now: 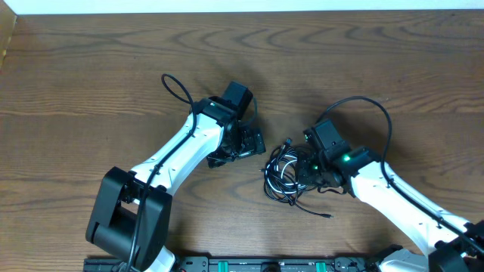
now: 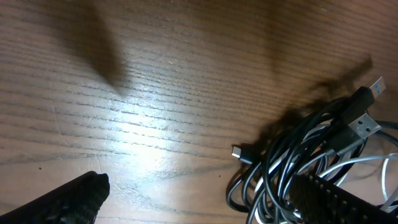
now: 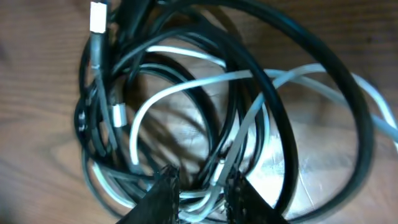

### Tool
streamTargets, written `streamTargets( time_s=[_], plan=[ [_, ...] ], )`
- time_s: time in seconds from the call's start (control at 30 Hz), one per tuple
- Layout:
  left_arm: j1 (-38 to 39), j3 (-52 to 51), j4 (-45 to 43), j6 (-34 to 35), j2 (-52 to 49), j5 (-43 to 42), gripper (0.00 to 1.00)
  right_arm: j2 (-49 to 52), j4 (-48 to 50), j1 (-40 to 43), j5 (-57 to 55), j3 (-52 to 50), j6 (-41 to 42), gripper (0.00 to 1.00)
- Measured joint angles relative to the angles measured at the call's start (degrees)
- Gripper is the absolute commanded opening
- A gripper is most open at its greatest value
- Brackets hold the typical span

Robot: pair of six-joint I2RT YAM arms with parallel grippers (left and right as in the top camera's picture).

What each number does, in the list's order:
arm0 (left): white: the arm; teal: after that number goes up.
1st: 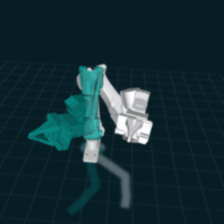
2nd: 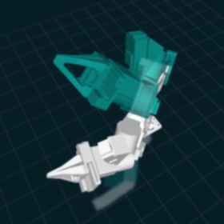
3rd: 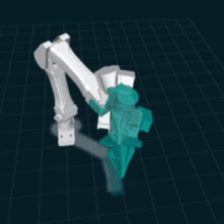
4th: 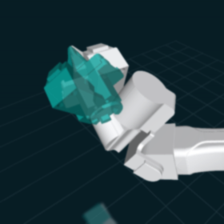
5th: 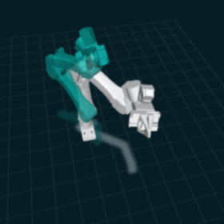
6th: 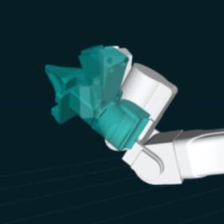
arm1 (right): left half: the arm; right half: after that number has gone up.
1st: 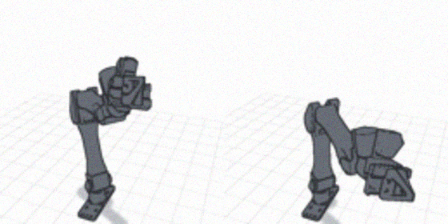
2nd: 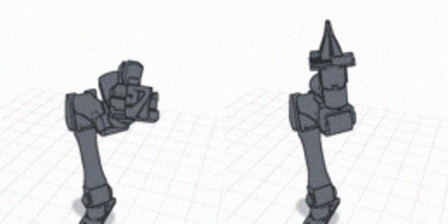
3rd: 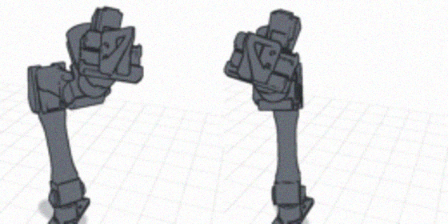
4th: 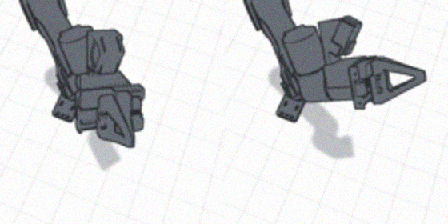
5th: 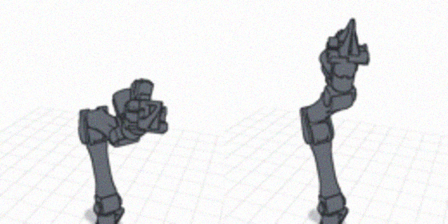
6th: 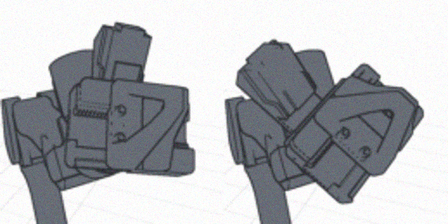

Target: Untangle cables

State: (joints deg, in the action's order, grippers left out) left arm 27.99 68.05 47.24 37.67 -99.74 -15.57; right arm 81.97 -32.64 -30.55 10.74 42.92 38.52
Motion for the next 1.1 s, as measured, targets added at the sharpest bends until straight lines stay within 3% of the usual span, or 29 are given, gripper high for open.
streamTargets(
  time_s=[0.17, 0.47, 0.57, 0.83, 1.1],
  plan=[
    [0.0, 0.0, -0.07, 0.02, 0.0, 0.0, 0.98, 0.46, 4.96, 0.0, 0.13, -4.42, 1.9, 0.18],
    [0.0, 0.0, 0.07, 0.02, 0.0, 0.0, 0.98, 0.52, 5.42, 0.0, 0.24, -4.81, 2.93, 0.09],
    [0.0, 0.0, 0.44, 0.02, 0.0, 0.0, 0.98, 0.52, 5.42, 0.0, 0.24, -4.81, 2.93, 0.01],
    [0.0, 0.0, 2.03, -0.46, 0.0, -0.63, 0.99, 0.52, 5.44, 0.0, 0.22, -4.81, 3.13, 0.01],
    [0.0, 0.0, -1.55, -11.61, -0.02, -11.78, 0.99, 0.52, 5.57, 0.0, 0.22, -4.81, 3.13, 0.01]
  ],
)
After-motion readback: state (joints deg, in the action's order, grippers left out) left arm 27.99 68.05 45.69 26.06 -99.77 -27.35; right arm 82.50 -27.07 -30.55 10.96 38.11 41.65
